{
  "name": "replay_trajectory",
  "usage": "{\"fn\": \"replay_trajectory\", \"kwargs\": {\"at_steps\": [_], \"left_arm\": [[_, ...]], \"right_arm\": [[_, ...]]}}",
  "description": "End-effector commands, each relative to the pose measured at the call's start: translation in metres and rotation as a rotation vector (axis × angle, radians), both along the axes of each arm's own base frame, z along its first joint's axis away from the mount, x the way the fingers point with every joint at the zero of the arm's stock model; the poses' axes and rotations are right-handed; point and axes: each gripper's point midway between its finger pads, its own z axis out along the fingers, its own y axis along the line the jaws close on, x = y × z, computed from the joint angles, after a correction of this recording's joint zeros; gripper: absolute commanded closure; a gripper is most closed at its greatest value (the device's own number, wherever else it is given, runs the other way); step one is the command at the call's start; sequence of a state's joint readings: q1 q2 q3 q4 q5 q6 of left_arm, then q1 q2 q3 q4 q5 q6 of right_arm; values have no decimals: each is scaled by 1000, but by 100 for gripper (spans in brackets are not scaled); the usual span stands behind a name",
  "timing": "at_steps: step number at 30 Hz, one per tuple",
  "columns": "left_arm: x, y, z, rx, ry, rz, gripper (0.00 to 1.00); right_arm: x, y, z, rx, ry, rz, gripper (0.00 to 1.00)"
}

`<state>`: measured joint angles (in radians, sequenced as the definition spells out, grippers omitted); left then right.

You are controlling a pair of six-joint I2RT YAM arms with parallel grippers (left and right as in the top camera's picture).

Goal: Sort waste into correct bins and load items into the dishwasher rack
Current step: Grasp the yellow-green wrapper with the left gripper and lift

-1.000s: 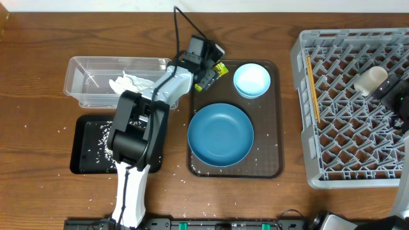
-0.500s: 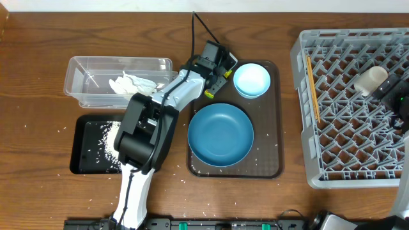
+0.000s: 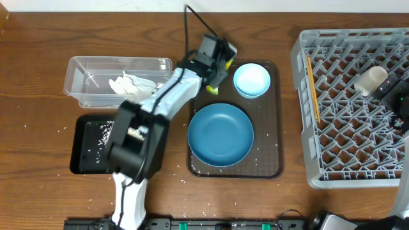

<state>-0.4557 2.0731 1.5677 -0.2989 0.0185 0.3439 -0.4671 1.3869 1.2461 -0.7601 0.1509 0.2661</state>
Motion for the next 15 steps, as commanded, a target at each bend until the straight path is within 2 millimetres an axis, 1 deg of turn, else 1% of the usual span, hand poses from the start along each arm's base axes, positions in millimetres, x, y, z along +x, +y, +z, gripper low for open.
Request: {"fn": "replay_trajectory", "kwargs": {"at_steps": [1, 4, 6, 7, 9, 11, 12, 14, 15], "left_arm": [[5, 9, 67, -110, -94, 94, 94], [7, 23, 100, -168, -141, 149, 94], [9, 40, 124, -205, -176, 200, 94], [11, 52, 135, -225, -195, 245, 94], [17, 85, 156, -269, -233, 381, 94], [20, 118, 167, -308, -255, 508, 94], [21, 134, 170, -327, -258, 565, 94], [22, 168, 169, -401, -234, 712, 94], [21, 186, 163, -466, -202, 821, 94]], "right_arm": [[-1, -2, 1, -14, 6, 0, 1], [-1, -2, 1, -13, 6, 1, 1], [-1, -2, 1, -14, 6, 0, 1], [-1, -2, 1, -13, 6, 1, 1], [-1, -2, 1, -14, 6, 0, 1], [-1, -2, 1, -14, 6, 0, 1], [-1, -2, 1, -14, 6, 0, 1], [-1, -2, 1, -14, 6, 0, 1], [-1, -2, 1, -13, 6, 0, 1]]}}
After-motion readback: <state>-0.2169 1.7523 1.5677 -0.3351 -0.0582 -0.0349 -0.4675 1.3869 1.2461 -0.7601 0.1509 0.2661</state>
